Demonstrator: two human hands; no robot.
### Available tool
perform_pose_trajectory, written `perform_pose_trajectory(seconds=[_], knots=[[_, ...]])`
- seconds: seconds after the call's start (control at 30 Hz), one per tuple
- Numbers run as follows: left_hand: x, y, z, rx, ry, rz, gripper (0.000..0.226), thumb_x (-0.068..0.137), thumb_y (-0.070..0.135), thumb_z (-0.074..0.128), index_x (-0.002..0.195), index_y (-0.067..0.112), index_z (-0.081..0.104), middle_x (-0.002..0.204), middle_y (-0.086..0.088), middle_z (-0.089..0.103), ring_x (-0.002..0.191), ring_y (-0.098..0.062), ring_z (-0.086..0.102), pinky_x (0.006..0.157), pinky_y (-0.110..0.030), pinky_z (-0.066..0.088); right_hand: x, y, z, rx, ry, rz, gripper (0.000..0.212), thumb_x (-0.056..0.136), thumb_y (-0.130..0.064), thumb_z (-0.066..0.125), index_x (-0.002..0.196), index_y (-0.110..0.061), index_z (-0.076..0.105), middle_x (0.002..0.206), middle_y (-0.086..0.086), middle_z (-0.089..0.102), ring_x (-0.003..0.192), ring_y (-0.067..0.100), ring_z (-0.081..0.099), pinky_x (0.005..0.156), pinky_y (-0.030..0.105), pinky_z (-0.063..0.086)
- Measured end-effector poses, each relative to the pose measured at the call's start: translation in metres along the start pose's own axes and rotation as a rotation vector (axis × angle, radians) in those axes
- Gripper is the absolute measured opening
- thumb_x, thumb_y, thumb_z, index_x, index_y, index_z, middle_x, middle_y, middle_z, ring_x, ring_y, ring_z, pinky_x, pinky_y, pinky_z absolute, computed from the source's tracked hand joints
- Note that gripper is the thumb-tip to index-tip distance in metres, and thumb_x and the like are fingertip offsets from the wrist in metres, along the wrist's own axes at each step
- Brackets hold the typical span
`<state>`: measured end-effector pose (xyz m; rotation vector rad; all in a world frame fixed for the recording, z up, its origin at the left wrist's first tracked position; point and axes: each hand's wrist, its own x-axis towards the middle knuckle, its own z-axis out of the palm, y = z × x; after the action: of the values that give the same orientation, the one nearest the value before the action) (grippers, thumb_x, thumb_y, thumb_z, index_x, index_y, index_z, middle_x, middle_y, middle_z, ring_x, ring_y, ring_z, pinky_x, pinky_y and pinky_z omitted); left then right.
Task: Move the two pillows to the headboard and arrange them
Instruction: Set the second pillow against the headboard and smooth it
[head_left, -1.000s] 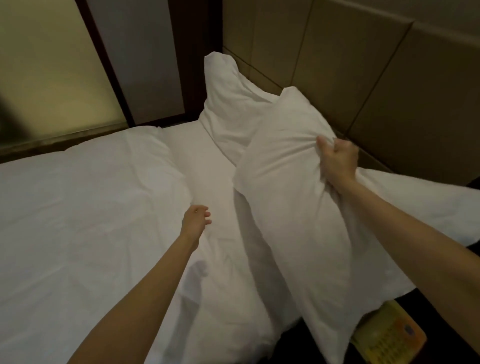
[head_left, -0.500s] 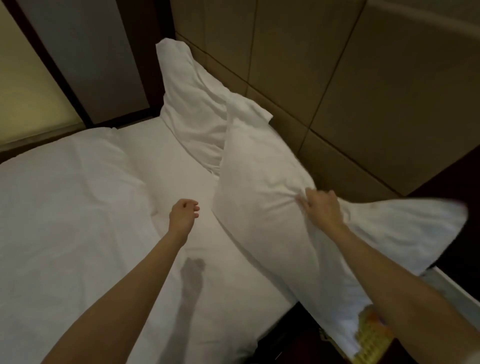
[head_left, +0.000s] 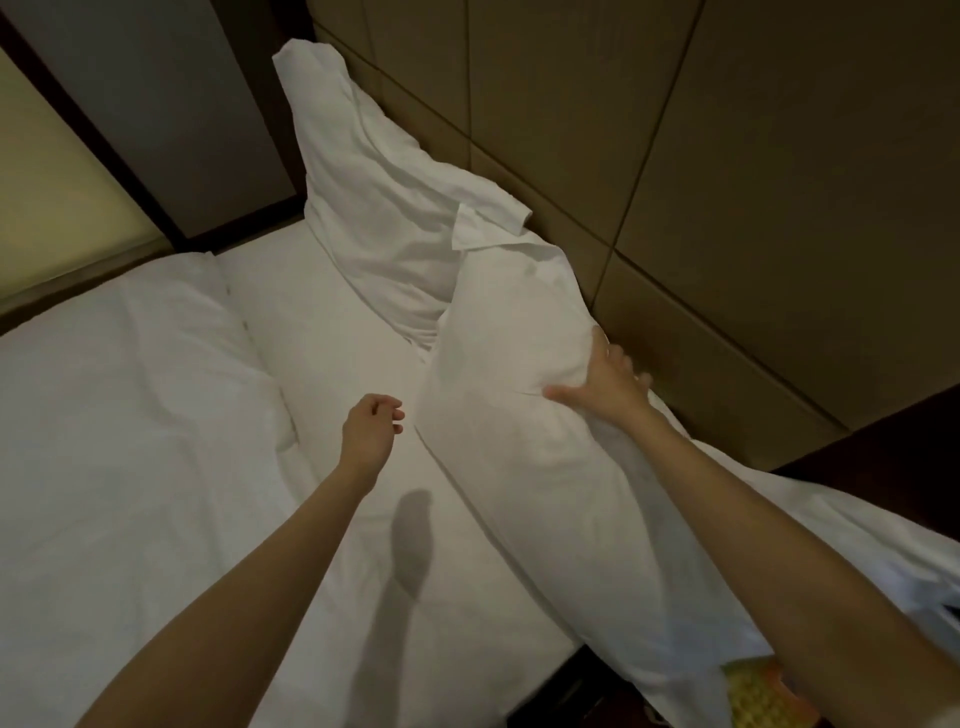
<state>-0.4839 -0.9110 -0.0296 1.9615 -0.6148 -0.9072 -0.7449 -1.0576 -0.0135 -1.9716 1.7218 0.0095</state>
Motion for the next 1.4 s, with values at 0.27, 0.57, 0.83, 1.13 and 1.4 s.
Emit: perform_pose_trajectory(seconds=[0.27, 0.57, 0.83, 1.13, 1.4], knots=[[0.017, 0.006, -0.009, -0.041, 0.099, 0.008, 0.027, 0.093, 0.007, 0.035, 0.091, 0.011, 0.062, 0.084, -0.003, 0.063, 0.071, -0.017, 0.058, 0.063, -0.024, 0.042, 0.053, -0.04, 0.014, 0.06, 0.006, -0.046, 0.073, 0.071, -0.056, 0.07, 0.123, -0.01, 0.046, 0.118, 0.015, 0.06, 0.103, 0.036, 0.058, 0.07, 0.035, 0.04], [0.041, 0.048, -0.04, -0.109, 0.178, 0.102, 0.028, 0.092, 0.007, 0.035, 0.09, 0.015, 0.062, 0.082, 0.001, 0.062, 0.069, -0.014, 0.057, 0.068, -0.026, 0.043, 0.087, -0.099, -0.056, 0.196, 0.485, -0.261, 0.027, 0.085, -0.035, 0.052, 0.095, -0.012, 0.063, 0.088, 0.02, 0.066, 0.082, 0.042, 0.06, 0.062, 0.035, 0.039], [0.045, 0.041, -0.033, -0.033, 0.107, 0.101, 0.026, 0.092, 0.006, 0.036, 0.092, 0.009, 0.062, 0.082, -0.001, 0.062, 0.07, -0.015, 0.057, 0.064, -0.025, 0.043, 0.085, -0.083, -0.005, -0.126, 0.224, -0.32, 0.051, 0.095, -0.045, 0.043, 0.124, -0.003, 0.043, 0.113, 0.023, 0.061, 0.096, 0.04, 0.061, 0.069, 0.041, 0.045], [0.035, 0.037, -0.008, 0.011, -0.011, 0.117, 0.028, 0.092, 0.005, 0.034, 0.092, 0.009, 0.062, 0.082, -0.001, 0.062, 0.073, -0.017, 0.057, 0.062, -0.019, 0.041, 0.009, -0.001, -0.028, 0.016, -0.074, 0.165, 0.091, 0.07, -0.083, 0.042, 0.124, -0.01, 0.046, 0.113, 0.01, 0.062, 0.102, 0.033, 0.06, 0.086, 0.043, 0.047], [0.016, 0.056, 0.039, 0.231, -0.178, 0.295, 0.025, 0.093, 0.011, 0.04, 0.104, 0.011, 0.063, 0.106, -0.01, 0.064, 0.095, -0.026, 0.059, 0.085, -0.037, 0.049, -0.061, 0.034, -0.015, 0.097, -0.221, 0.088, 0.054, 0.079, -0.064, 0.057, 0.084, -0.01, 0.056, 0.084, 0.002, 0.059, 0.086, 0.026, 0.06, 0.069, 0.034, 0.046]])
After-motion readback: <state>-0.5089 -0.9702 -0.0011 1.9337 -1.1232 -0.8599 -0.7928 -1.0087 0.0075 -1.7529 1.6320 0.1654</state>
